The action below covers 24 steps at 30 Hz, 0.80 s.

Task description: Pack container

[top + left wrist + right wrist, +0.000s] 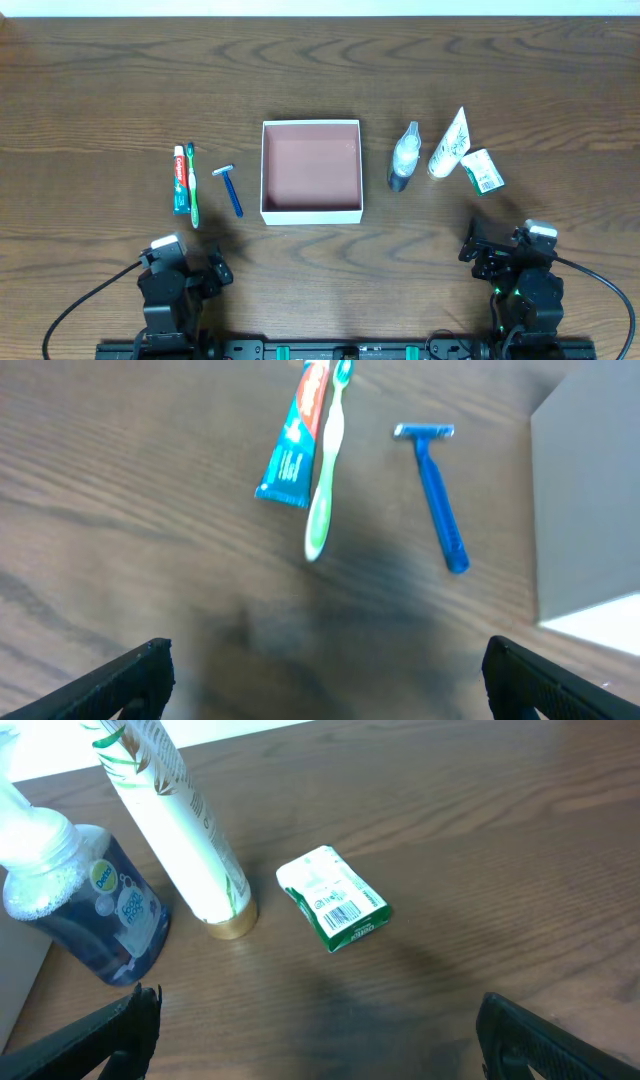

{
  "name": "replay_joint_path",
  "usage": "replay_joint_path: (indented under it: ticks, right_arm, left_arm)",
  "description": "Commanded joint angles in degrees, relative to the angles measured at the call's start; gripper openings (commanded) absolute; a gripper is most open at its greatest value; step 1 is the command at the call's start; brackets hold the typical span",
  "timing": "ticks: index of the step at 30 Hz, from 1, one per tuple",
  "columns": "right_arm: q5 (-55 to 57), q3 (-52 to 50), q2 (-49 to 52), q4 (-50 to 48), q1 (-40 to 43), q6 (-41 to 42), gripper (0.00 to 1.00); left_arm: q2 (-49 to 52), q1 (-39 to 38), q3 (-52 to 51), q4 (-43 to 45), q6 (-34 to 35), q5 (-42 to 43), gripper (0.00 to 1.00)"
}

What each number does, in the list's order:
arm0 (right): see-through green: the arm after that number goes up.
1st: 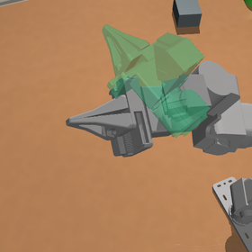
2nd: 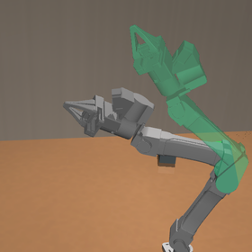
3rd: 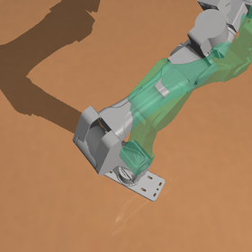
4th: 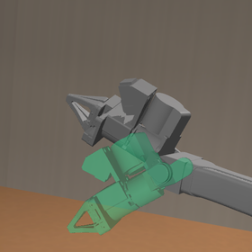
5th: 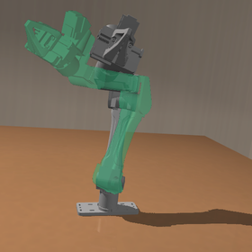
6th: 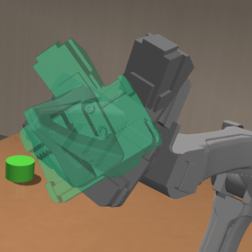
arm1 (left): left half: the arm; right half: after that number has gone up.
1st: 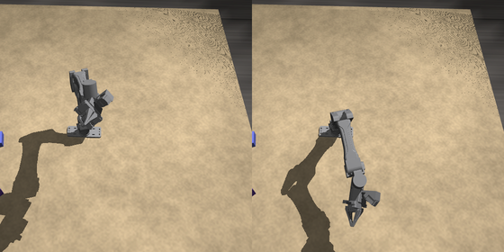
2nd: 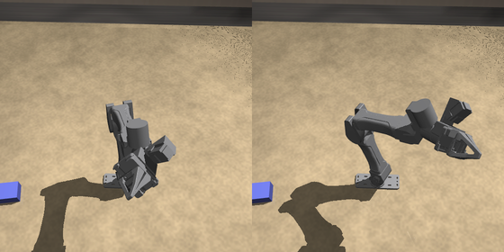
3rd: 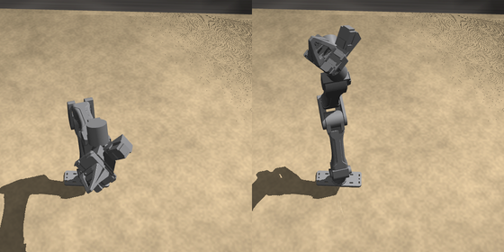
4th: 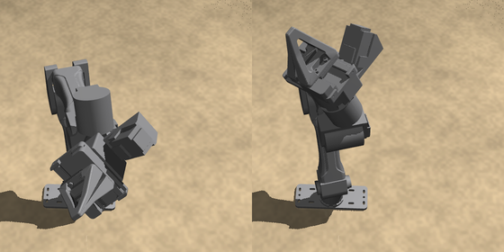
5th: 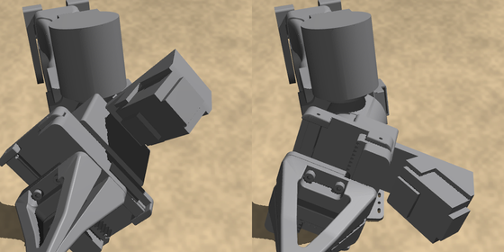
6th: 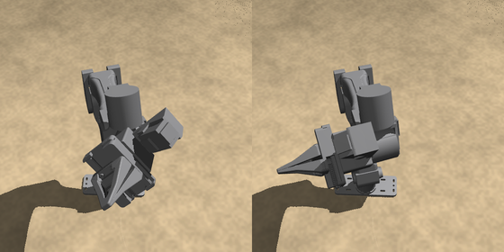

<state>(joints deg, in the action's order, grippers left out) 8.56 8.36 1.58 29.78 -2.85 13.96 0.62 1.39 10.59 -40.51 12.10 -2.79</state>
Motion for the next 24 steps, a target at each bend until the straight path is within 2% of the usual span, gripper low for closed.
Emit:
replay_joint_path:
  ticks: [1,6,10,15,19,24]
  right_arm:
    - [0.02,-0.17,-0.42,0.02,0.44,-0.76,0.99]
    - [0.00,-0.17,-0.42,0.02,0.44,-0.76,0.99]
    - [0.00,-0.17,-0.42,0.02,0.44,-0.76,0.99]
    - [0.00,-0.17,-0.42,0.02,0.44,-0.76,0.99]
    - [0.02,-0.17,-0.42,0.02,0.44,-0.76,0.99]
    - [0.00,-0.17,-0.42,0.02,0.44,-0.76,0.99]
  left_arm:
    - [-0.42,-0.24,-0.52,5.49,7.91,3.67,0.98]
    - [-0.37,-0.20,0.28,15.32,8.50,4.02,0.98]
    - [3.37,-0.20,4.15,15.98,6.32,3.85,0.98]
    - [20.74,-0.17,18.05,8.61,2.56,3.48,0.98]
    - [38.84,1.51,35.74,-1.27,-1.07,-0.31,0.98]
    - [59.28,6.91,58.40,-12.90,-3.37,1.14,0.98]
